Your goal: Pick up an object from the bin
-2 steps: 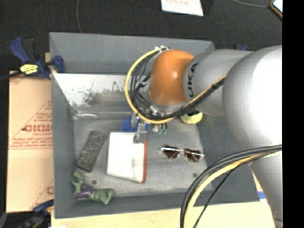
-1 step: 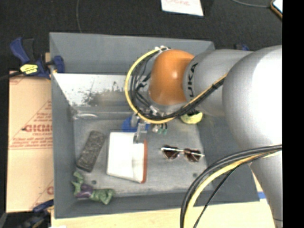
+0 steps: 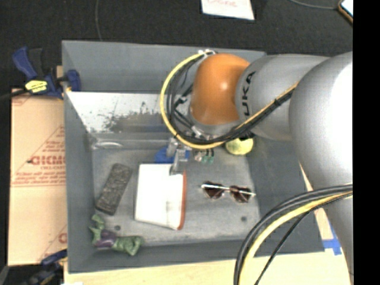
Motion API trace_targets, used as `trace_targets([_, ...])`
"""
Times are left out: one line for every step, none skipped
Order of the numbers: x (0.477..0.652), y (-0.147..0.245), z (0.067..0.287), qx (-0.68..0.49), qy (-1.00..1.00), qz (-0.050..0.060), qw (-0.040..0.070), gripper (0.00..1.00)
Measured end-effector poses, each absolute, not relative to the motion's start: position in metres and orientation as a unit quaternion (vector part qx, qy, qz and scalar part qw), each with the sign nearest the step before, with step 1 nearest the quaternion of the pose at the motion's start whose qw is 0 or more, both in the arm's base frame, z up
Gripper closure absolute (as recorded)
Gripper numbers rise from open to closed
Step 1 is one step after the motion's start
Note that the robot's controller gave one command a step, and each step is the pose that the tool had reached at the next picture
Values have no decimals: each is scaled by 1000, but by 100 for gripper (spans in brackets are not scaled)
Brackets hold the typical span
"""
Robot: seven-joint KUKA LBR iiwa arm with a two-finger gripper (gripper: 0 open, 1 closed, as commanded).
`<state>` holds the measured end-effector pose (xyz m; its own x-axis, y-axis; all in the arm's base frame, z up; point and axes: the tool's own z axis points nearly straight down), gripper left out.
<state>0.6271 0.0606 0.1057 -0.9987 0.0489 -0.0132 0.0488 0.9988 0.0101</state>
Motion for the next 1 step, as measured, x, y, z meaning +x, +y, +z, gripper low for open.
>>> trace_targets([630,60,154,24,1000,5,11,100])
